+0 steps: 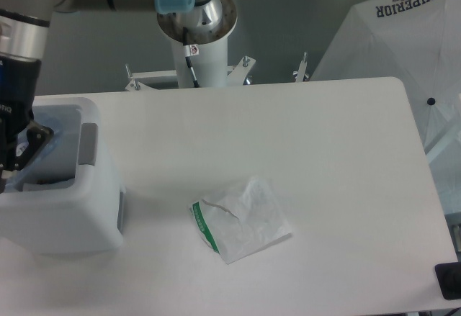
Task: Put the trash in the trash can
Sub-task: 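Open the gripper to drop the bottle into the bin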
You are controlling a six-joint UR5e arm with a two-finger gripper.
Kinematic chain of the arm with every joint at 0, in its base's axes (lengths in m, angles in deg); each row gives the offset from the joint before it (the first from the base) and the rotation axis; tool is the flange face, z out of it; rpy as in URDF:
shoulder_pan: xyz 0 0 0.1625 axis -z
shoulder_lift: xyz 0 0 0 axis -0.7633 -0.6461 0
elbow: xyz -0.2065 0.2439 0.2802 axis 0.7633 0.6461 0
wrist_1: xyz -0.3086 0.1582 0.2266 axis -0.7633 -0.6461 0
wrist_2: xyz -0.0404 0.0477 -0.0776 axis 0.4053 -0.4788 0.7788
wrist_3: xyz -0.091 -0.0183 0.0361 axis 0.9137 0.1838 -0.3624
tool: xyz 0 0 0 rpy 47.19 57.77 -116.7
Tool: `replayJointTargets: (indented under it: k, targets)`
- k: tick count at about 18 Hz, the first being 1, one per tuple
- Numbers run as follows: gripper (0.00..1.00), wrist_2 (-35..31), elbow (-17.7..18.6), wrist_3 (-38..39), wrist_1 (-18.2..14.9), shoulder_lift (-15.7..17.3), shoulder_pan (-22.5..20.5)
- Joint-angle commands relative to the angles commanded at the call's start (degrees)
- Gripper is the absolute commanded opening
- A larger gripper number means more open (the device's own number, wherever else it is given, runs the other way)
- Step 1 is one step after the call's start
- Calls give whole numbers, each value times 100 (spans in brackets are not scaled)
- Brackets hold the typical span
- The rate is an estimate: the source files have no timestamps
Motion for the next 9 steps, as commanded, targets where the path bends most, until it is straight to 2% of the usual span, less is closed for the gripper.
replayJointTargets:
  k: [2,3,4,9]
  targets:
    - [60,0,27,-44,0,9,-9]
    - [77,0,9,-105,0,17,-9]
    - [100,0,-8,-123,0,44,-9]
    - [100,9,-26,-132,17,115,-70]
